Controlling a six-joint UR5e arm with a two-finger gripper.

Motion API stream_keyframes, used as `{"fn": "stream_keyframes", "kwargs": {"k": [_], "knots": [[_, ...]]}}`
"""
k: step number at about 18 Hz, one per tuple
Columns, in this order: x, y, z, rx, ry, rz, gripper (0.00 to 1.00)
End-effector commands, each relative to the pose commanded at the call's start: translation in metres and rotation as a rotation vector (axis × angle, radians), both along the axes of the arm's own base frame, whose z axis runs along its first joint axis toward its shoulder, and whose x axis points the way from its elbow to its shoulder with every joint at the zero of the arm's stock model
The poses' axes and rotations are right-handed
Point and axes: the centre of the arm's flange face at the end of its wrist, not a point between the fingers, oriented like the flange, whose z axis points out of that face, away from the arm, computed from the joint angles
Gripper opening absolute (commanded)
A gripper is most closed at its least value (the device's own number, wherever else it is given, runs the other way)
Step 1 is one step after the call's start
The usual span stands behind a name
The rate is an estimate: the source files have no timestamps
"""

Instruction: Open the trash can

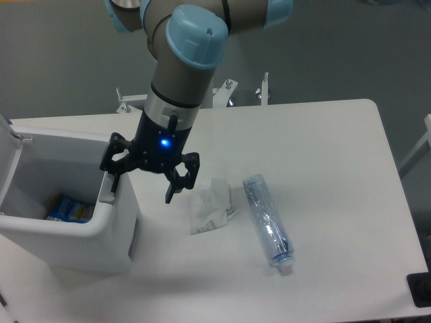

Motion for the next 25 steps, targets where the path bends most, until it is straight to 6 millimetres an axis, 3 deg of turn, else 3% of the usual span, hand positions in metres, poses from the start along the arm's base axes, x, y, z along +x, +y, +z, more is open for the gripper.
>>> {"fn": "stream_keyframes", "kwargs": {"k": [5,9,13,19,25], "knots": [[-0.050,-0.024,-0.004,0.007,0.047,0.001,1.00],[-0.091,-0.046,-0.019,-0.041,0.108,0.002,1.00],[-0.133,-0.062,-0.054,-0.180,0.213,-0.048,1.00],[-0.185,-0.093,-0.102,-0.254,0.243,-0.161,1.00],[-0.218,-0.112,-0.126,-0.375,0.303,-0.232,1.00]]}}
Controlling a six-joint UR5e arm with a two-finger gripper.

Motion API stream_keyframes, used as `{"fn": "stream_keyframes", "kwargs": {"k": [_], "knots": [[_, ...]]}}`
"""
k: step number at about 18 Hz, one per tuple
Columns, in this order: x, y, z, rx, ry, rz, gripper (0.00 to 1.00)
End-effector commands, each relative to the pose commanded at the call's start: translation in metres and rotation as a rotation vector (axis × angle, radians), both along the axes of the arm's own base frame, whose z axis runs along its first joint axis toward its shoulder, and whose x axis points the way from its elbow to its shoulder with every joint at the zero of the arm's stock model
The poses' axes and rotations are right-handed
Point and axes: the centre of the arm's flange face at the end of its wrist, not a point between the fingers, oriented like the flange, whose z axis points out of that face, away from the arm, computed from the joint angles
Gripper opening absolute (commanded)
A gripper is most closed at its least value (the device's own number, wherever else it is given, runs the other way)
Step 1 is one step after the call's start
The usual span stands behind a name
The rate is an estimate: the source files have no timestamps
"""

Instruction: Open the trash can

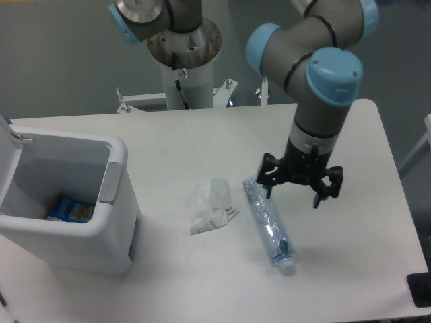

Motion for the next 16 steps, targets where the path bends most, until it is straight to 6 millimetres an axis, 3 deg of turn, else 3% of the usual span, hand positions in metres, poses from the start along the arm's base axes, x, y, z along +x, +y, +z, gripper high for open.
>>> {"fn": "stream_keyframes", "kwargs": {"k": [8,16], "knots": [[-0.016,-0.003,-0.013,-0.107,0.053,-0.181,1.00],[-0.015,-0.006,-0.016,-0.138,0.062,-0.191,1.00]]}}
